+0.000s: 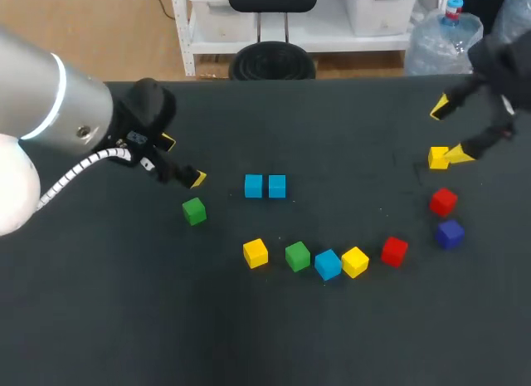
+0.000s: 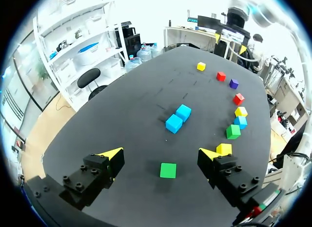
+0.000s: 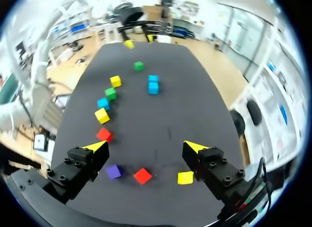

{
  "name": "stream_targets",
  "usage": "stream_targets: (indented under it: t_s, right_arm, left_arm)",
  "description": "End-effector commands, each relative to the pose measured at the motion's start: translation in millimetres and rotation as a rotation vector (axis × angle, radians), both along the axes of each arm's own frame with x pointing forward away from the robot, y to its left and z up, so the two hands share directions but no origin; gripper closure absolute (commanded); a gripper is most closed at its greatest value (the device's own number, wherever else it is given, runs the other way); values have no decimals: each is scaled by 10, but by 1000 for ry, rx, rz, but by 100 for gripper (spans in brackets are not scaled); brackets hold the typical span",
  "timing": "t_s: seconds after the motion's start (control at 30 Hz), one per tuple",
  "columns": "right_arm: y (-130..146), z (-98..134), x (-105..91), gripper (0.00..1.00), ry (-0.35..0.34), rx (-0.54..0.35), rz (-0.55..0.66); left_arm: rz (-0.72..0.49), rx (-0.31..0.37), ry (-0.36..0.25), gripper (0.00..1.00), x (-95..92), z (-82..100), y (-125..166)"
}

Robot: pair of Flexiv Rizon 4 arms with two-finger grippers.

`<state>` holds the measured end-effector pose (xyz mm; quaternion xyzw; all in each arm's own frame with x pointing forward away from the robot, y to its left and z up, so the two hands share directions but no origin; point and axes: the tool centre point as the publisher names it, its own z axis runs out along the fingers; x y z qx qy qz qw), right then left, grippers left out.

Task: Place the blue cubes, place green cubes on the blue cubes, place the yellow cubes on the green cubes, then place the red cubes on the yellow cubes, and place purple cube on the red cubes.

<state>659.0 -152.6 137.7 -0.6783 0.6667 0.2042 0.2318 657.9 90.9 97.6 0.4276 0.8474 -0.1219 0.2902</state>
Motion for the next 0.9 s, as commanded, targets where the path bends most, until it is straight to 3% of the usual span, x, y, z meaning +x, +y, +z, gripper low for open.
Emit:
stream_targets:
  t_s: [0.03, 0.9]
  right_arm:
    - [-29, -5, 61, 0, 101, 1, 439]
    - [-45, 5, 74, 0, 86, 10, 473]
  left_arm:
    - [5, 5, -1, 0, -8, 4, -8]
    - [5, 5, -1, 0, -8, 4, -8]
